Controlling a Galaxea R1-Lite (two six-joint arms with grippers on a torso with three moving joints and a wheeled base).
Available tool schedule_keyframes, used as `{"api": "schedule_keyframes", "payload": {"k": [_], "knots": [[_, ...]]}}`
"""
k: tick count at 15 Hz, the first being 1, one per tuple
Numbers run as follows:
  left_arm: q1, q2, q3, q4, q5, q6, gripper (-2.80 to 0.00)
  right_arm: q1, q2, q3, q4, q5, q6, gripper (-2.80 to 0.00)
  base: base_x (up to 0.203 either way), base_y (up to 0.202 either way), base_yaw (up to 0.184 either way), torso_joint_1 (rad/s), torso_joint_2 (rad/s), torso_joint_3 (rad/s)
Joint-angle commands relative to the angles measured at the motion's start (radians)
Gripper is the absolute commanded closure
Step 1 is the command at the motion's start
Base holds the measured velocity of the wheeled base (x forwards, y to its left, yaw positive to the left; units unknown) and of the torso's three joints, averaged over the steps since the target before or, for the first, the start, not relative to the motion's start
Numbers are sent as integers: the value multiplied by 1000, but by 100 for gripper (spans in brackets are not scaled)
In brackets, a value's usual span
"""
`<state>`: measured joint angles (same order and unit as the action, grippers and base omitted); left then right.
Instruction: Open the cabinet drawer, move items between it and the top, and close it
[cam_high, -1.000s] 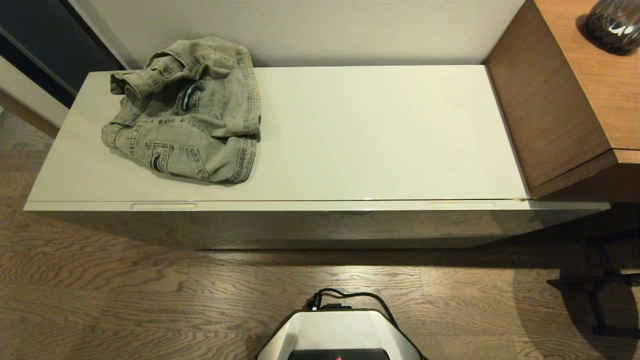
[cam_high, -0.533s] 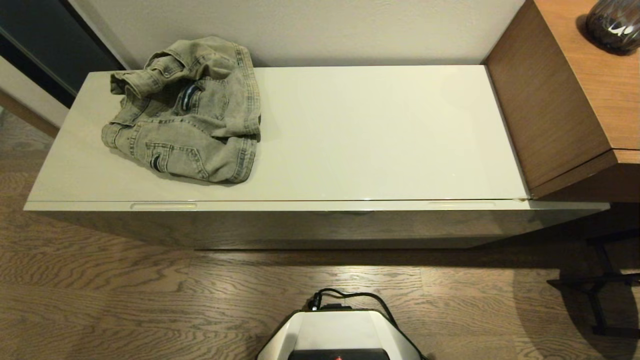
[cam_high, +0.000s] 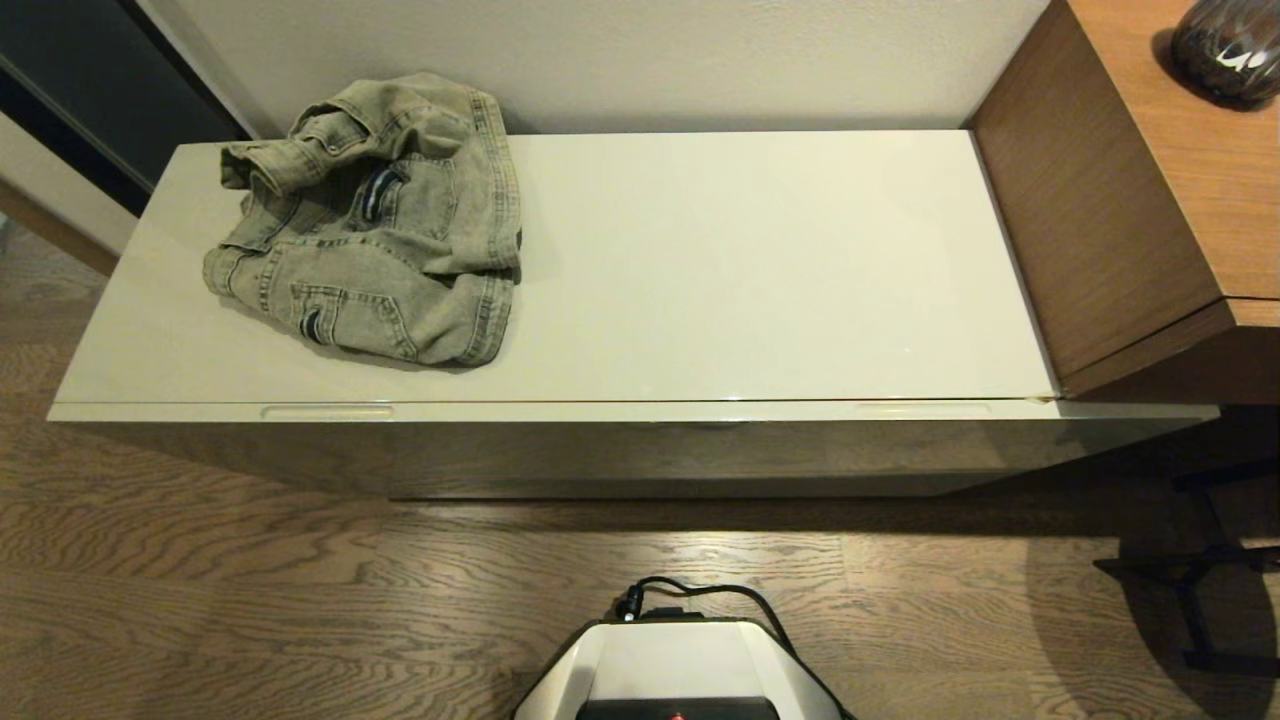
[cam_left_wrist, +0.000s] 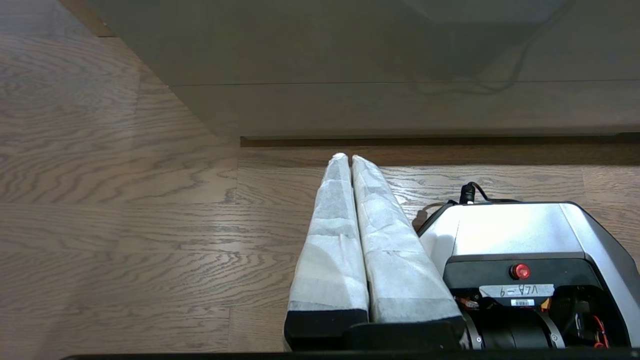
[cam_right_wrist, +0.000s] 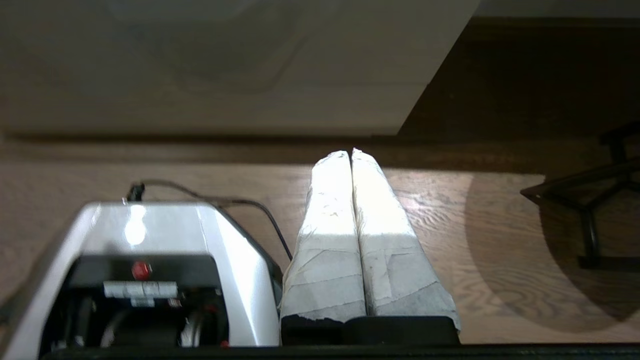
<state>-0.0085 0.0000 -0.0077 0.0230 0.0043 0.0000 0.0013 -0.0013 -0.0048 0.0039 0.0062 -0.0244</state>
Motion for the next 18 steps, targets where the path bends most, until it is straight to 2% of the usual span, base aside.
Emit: {"api": "schedule_keyframes", "payload": {"k": [1, 9, 15, 18], "knots": [[1, 0, 0, 0, 0, 0, 0, 0, 3, 5, -5, 0, 3, 0, 0, 0, 0, 0, 0, 0], [1, 0, 0, 0, 0, 0, 0, 0, 3, 5, -5, -2, 3, 0, 0, 0, 0, 0, 0, 0], [1, 1, 0, 0, 0, 0, 0, 0, 3, -4, 27, -5, 41, 0, 0, 0, 0, 0, 0, 0], [-1, 0, 0, 0, 0, 0, 0, 0, 3, 5, -10, -6, 47, 0, 0, 0, 0, 0, 0, 0]]}}
